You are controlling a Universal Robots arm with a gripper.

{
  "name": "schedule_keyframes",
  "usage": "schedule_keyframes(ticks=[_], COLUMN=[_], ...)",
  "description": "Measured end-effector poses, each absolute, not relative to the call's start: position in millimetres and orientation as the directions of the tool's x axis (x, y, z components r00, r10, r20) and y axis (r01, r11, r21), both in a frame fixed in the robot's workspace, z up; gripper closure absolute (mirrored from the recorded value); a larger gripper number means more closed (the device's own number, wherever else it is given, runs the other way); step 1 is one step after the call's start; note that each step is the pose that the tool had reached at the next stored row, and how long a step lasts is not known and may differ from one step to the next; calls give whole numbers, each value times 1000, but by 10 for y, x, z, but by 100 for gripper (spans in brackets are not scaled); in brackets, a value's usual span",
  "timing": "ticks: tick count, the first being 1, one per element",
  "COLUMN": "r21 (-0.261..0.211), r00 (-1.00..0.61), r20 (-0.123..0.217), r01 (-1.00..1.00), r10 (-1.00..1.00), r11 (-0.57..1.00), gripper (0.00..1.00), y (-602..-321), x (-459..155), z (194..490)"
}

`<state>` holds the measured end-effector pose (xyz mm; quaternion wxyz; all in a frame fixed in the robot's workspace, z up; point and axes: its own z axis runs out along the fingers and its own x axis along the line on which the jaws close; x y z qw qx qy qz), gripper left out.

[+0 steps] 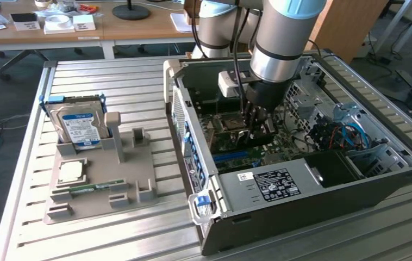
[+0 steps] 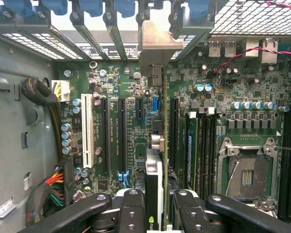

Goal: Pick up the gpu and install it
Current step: 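Insert the gpu into the slot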

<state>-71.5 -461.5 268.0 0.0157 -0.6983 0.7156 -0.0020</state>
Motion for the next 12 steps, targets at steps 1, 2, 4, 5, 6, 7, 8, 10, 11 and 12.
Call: schedule_keyframes(ticks=[1, 2, 4, 5, 6, 7, 8, 10, 11, 12], r21=[-25, -25, -25, -25, -25, -25, -25, -25, -25, -25], r00=[-24, -24, -24, -24, -24, -24, -24, -24, -24, -24], r20=[-20, -20, -20, -20, -19, -19, -19, -19, -19, -19], r01=[-999, -999, -999, -999, -999, -999, -999, -999, -999, -999], r10=[-1000, -1000, -1000, -1000, -1000, -1000, -1000, -1000, -1000, -1000], r11=[25, 25, 25, 25, 25, 25, 25, 25, 25, 25], gripper=[73, 73, 73, 73, 73, 73, 73, 73, 73, 73], y=[-4615, -4615, -4614, -4614, -4614, -4614, -4614, -4613, -4612, -4612], x=[-715, -717, -735, -744, -748, -751, -753, -757, -761, -766], z=[2680, 2679, 2675, 2673, 2672, 2668, 2661, 2654, 2652, 2650])
